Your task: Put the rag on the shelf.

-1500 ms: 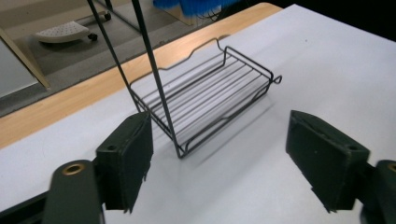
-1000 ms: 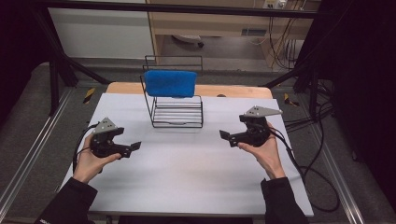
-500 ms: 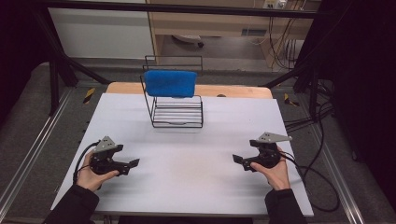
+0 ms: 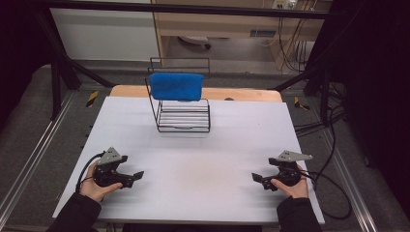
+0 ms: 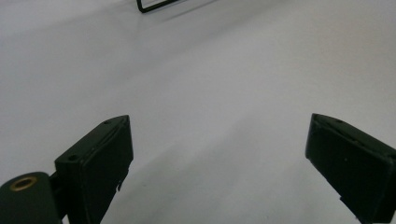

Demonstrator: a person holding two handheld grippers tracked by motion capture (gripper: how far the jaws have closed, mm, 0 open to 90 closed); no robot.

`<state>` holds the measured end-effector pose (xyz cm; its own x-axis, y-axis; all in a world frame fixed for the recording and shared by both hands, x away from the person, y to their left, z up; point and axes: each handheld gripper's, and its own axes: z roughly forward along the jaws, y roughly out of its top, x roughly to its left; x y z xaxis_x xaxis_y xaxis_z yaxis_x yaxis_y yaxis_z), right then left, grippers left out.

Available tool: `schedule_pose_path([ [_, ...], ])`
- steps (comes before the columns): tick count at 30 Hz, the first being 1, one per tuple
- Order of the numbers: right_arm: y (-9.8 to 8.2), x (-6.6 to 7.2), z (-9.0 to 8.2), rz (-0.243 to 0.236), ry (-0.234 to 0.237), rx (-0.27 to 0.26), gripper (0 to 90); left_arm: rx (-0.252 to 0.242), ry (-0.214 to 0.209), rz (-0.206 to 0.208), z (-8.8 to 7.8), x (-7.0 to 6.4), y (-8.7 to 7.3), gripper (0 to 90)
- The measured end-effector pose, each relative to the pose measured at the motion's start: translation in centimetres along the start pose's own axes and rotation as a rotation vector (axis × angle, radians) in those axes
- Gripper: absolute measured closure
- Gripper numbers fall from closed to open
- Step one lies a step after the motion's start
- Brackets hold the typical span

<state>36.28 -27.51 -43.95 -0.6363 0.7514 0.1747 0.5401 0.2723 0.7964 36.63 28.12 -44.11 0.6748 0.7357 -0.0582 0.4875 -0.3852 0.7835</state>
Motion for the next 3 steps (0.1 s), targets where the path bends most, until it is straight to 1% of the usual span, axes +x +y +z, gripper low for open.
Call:
schedule_pose_path([
  [3, -0.06, 0.05, 0.11, -0.003, -0.002, 0.006, 0.6, 0.004, -0.004, 0.001, 0.09, -0.08, -0.12, 7.7],
])
